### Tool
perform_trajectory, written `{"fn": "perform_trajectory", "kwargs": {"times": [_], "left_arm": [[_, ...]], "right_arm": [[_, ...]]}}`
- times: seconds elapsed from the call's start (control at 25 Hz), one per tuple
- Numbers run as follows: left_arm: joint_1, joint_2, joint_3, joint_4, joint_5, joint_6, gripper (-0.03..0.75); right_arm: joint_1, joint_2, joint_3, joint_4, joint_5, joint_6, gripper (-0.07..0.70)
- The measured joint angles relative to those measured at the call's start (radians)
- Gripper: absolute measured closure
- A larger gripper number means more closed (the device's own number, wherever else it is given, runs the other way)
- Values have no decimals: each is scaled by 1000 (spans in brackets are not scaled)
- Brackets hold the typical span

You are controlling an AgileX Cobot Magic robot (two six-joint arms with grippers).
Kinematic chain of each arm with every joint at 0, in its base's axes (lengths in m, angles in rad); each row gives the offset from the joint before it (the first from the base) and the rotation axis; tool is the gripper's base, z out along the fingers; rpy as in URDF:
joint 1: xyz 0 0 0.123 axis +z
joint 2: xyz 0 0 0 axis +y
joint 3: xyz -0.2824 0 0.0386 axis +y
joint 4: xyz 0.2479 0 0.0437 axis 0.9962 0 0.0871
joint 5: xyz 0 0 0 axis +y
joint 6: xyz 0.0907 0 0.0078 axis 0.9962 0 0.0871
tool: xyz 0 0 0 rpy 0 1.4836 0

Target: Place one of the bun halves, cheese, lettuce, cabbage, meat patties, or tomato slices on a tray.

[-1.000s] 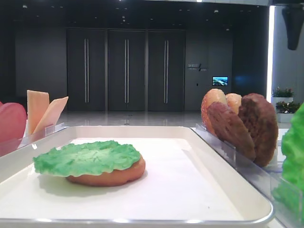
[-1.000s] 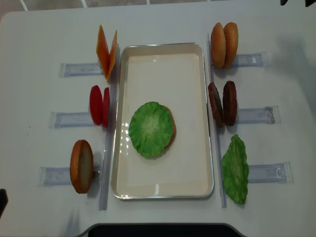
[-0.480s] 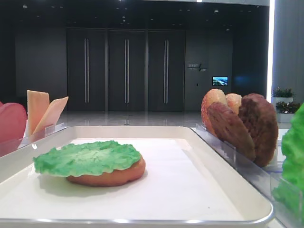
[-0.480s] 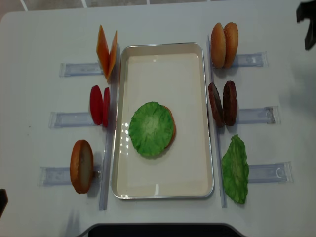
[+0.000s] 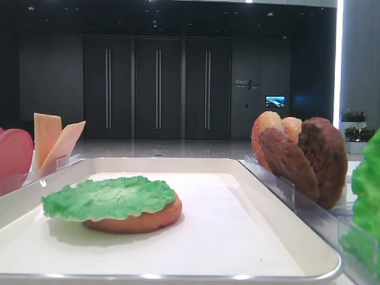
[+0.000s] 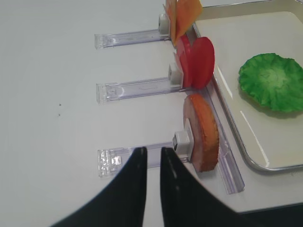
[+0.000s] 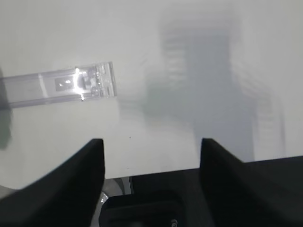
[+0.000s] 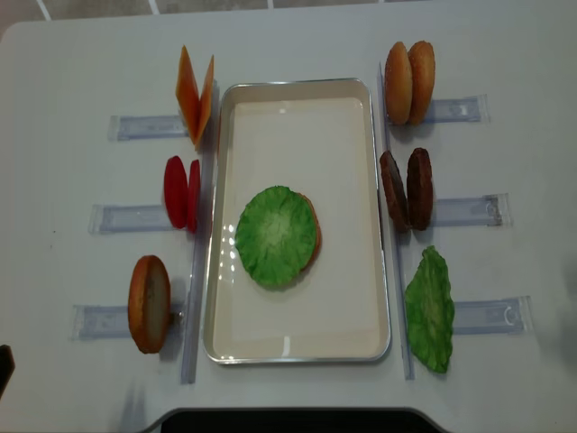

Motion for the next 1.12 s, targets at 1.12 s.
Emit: {"fn": "perform_trajectory", "kwargs": {"times": [1.12], "left_arm": [[0,0,0,0,0,0,640]], "right_arm": [[0,-787,173,13,-87,-12,213]]}}
